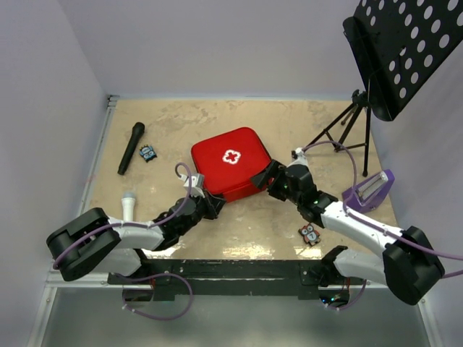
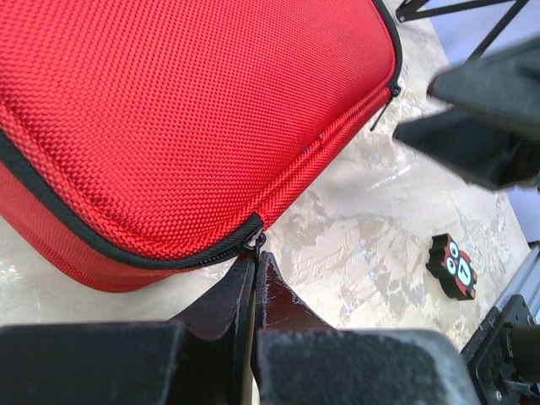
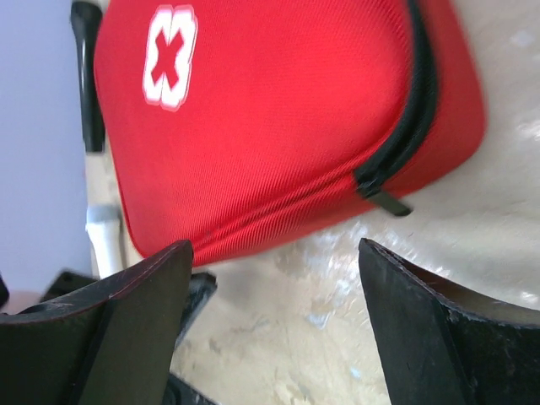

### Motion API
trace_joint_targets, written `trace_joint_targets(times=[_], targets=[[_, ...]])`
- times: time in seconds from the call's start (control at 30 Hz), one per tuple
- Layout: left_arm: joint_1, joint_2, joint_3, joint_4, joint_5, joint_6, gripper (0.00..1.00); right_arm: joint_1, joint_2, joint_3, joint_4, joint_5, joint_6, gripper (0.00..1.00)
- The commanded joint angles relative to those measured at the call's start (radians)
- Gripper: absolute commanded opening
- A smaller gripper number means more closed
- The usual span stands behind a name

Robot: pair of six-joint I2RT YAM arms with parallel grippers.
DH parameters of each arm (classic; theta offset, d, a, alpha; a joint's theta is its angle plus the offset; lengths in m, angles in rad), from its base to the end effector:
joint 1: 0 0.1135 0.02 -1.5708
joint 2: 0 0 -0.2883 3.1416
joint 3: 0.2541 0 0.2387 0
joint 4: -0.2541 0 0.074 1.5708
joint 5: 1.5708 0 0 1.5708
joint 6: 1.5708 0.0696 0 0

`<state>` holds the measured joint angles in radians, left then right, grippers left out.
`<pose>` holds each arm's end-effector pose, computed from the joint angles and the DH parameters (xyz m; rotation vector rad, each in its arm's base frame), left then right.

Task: Organize the medicine kit
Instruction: Zip the medicine box at the center of the board.

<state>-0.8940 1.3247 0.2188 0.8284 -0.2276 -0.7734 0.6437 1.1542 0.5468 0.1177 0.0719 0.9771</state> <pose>0.1647 -0.1799 0.1747 -0.0503 1.9502 -0.9371 0.2061 0.1484 0.2271 0.4103 2.1532 0.8986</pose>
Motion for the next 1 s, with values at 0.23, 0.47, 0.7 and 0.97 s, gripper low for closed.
trace_joint_targets(times=[0.23, 0.47, 0.7, 0.97], targets=[[-0.054, 0.051, 0.024, -0.022, 0.088, 0.016, 0.0, -0.176, 0.036, 0.027, -0.036, 0.058, -0.078, 0.75], [-0.072, 0.068, 0.04, -0.017, 0.099, 0.02, 0.0, -0.211, 0.078, 0.077, -0.006, 0.057, -0.127, 0.63], [-0.074, 0.068, 0.039, -0.017, 0.108, 0.022, 0.0, -0.237, 0.182, 0.105, 0.051, -0.001, -0.158, 0.6], [-0.074, 0.057, 0.037, -0.026, 0.116, 0.031, 0.0, -0.248, 0.237, 0.107, 0.083, -0.047, -0.173, 0.18]])
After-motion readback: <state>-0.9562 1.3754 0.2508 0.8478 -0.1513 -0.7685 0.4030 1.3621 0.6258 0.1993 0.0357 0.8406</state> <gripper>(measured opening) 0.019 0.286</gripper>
